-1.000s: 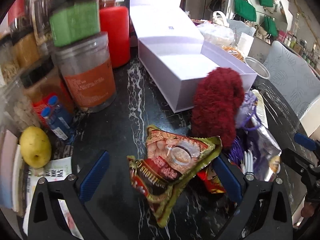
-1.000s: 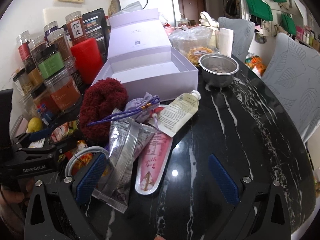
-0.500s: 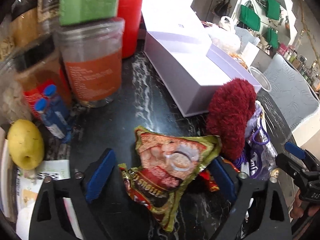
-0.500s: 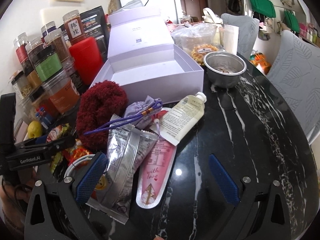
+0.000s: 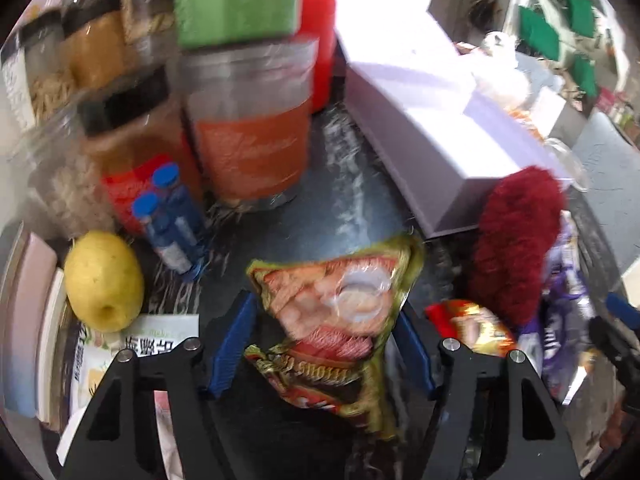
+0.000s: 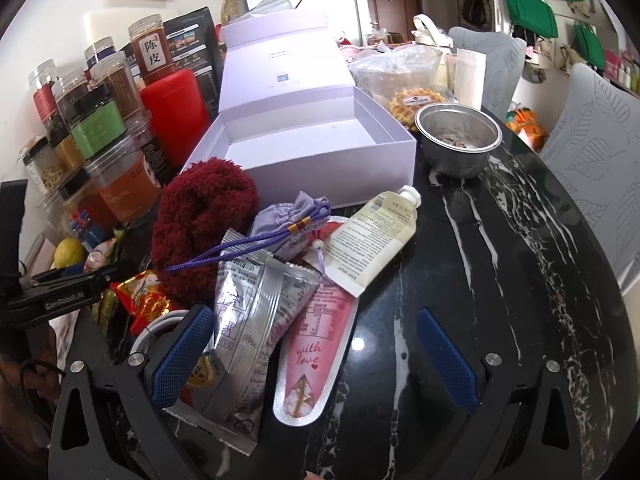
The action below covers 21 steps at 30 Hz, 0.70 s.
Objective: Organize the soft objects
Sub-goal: 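Grasp the brown-and-green snack bag with the left gripper while the right gripper approaches the cream lotion tube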
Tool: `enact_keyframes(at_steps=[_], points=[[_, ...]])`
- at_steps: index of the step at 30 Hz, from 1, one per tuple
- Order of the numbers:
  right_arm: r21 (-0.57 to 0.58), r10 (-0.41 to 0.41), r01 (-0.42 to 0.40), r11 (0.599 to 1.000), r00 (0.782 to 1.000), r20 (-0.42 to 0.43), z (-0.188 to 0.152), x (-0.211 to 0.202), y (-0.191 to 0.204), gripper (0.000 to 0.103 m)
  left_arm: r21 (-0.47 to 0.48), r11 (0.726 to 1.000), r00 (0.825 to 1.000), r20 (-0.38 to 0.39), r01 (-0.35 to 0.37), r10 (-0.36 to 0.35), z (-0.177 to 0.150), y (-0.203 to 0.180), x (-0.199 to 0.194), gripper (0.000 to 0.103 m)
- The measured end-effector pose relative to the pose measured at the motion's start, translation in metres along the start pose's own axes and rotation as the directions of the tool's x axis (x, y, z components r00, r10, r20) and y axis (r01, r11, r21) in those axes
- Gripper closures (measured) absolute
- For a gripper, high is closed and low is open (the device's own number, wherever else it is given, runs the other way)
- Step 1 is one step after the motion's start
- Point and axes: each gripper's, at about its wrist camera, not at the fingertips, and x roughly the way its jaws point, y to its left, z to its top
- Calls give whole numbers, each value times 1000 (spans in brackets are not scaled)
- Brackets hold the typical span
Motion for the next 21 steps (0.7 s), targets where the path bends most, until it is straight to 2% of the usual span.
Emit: enact_keyframes(at_steps=[1, 4, 9, 14, 21], points=[[-2, -1, 1, 1000, 1000, 0, 0, 0, 0, 0, -14, 1000, 1000, -22, -6, 6, -2, 3, 7, 38], [-21, -13, 13, 1000, 1000, -4, -1, 2, 3, 0, 23, 997, 998, 9, -70, 70, -3, 1, 10, 39], [-28, -1, 1, 1000, 1000, -6, -2, 3, 5, 0, 63, 997, 999, 12, -36, 35, 0, -7, 13, 39], [-27, -6, 6, 1000, 1000, 6, -2, -1, 4, 0, 86, 996, 999, 35, -23, 20, 0, -14, 12, 52], [-40, -17, 18, 999, 1000, 16, -5, -6, 5, 0, 81, 996, 999, 26, 28, -30, -7, -17, -1, 54]])
